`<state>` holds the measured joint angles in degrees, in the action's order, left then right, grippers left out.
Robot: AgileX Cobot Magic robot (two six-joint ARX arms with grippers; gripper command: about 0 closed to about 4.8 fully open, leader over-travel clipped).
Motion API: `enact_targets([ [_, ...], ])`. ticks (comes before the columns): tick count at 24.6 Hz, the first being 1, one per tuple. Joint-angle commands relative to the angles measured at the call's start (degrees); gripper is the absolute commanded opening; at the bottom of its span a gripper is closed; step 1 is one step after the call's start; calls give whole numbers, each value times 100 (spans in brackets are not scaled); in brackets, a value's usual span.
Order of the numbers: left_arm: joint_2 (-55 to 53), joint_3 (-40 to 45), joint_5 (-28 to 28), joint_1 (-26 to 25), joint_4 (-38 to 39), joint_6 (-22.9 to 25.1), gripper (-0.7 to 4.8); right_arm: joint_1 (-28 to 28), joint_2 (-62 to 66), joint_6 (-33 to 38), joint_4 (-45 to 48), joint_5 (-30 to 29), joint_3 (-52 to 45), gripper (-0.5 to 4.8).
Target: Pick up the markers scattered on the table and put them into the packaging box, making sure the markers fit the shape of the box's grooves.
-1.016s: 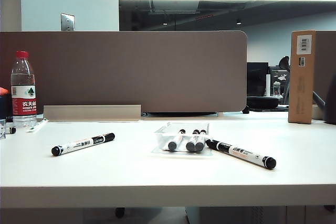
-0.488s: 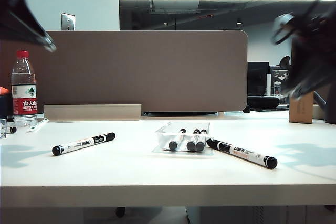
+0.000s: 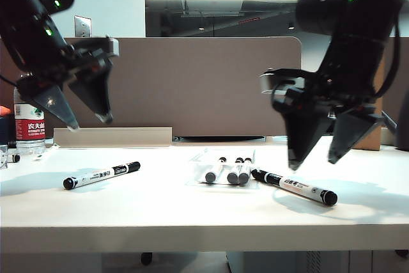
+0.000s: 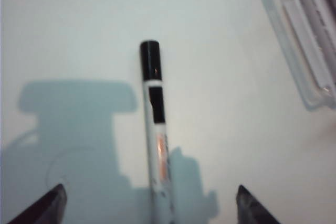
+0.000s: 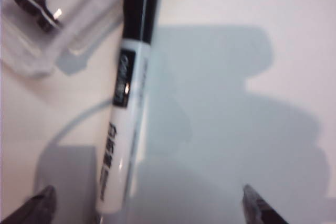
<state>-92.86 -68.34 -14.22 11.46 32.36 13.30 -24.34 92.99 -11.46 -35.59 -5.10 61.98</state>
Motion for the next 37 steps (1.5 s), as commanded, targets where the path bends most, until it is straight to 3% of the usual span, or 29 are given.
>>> enact_targets([
  [1, -365, -28, 76, 26, -179, -24, 413, -125, 179, -11, 133, 92, 17, 479],
  [15, -1211, -28, 0, 219, -264, -131, 392, -136, 710, -11, 240, 363, 46, 479],
  [19, -1292, -28, 31, 284, -227, -129, 303, -136, 710, -13, 162, 413, 44, 479],
  [22, -1327, -28, 72, 317, -203, -127, 293, -133, 710, -13, 133, 568, 44, 479],
  [25, -1342, -28, 153, 321, -122, -127, 214, -133, 710, -13, 87, 695, 44, 474],
  [27, -1342, -28, 151, 319, -66, -103, 111, -133, 710, -13, 79, 691, 44, 385],
  [31, -1344, -28, 153, 321, 70, 22, 15, -133, 710, -13, 74, 691, 44, 201],
  [34, -1353, -28, 155, 321, 109, 22, -5, -133, 710, -13, 28, 693, 44, 60],
  [36, -1353, -28, 151, 321, 105, 22, -6, -133, 710, -13, -4, 693, 44, -1],
  [37, -1353, -28, 151, 321, 107, 20, -5, -133, 710, -13, -20, 695, 44, -7],
])
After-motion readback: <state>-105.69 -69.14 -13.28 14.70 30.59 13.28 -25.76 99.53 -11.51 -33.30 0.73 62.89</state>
